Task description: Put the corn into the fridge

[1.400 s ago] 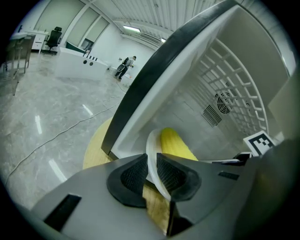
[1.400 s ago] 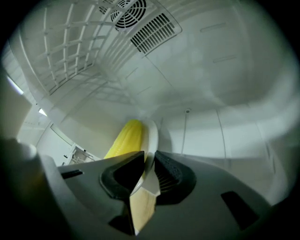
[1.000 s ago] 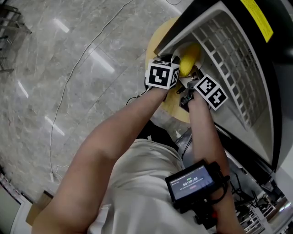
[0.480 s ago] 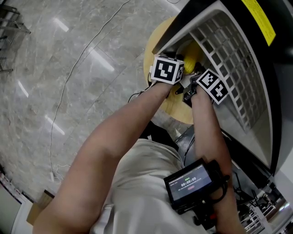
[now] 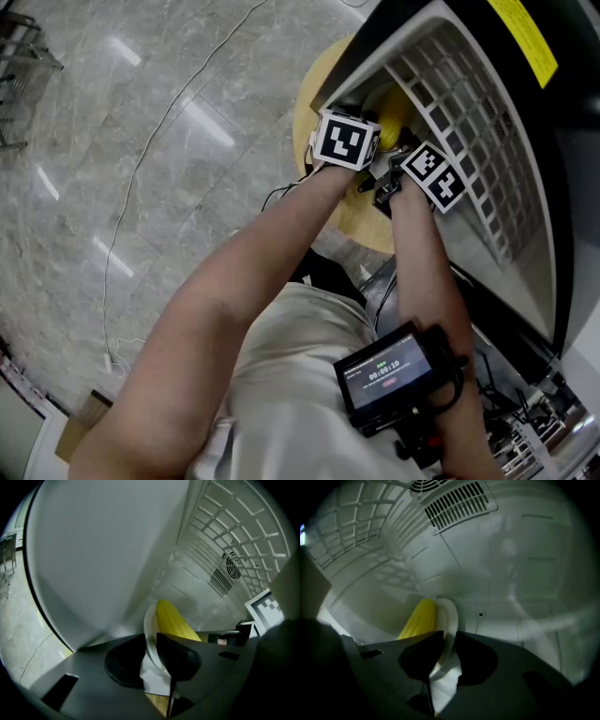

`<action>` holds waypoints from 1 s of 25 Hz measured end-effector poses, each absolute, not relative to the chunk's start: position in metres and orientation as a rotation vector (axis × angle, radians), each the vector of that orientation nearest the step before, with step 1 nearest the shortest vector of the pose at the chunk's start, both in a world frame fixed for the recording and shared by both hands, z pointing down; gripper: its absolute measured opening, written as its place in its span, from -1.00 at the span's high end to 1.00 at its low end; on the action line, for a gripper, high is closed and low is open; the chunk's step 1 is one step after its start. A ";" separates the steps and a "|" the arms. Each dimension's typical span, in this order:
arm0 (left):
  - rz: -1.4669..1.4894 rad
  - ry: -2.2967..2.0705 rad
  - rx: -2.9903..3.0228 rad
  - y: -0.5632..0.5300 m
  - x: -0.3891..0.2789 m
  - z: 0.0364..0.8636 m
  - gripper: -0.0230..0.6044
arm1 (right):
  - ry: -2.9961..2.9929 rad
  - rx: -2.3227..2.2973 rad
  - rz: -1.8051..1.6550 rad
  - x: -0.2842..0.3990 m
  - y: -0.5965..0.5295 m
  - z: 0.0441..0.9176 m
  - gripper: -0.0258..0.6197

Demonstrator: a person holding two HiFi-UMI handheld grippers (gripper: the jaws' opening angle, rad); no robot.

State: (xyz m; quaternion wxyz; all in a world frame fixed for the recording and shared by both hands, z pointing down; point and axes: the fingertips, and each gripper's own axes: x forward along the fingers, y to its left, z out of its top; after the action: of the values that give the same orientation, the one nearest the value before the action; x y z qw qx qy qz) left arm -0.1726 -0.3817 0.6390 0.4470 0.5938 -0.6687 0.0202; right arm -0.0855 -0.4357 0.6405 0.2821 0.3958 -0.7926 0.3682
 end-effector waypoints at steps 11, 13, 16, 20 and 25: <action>0.158 -1.743 1.502 -0.370 -0.184 0.635 0.70 | -2.174 1.092 0.914 -0.083 -0.439 0.636 0.67; 0.139 -1.727 1.511 -0.370 -0.180 0.633 0.70 | -2.183 1.103 0.899 -0.081 -0.443 0.633 0.67; 0.129 -1.728 1.532 -0.368 -0.174 0.628 0.70 | -2.195 1.141 0.876 -0.068 -0.447 0.626 0.67; 0.134 -1.751 1.565 -0.365 -0.175 0.619 0.70 | -2.220 1.159 0.852 -0.064 -0.447 0.618 0.67; 0.178 -1.787 1.586 -0.352 -0.179 0.608 0.70 | -2.248 1.162 0.858 -0.065 -0.438 0.610 0.79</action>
State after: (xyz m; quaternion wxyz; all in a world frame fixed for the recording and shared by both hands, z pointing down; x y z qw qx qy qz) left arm -0.1791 -0.3524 0.6083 0.3642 0.6166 -0.6945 0.0693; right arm -0.0654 -0.4383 0.6100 0.2327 0.4229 -0.8182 0.3123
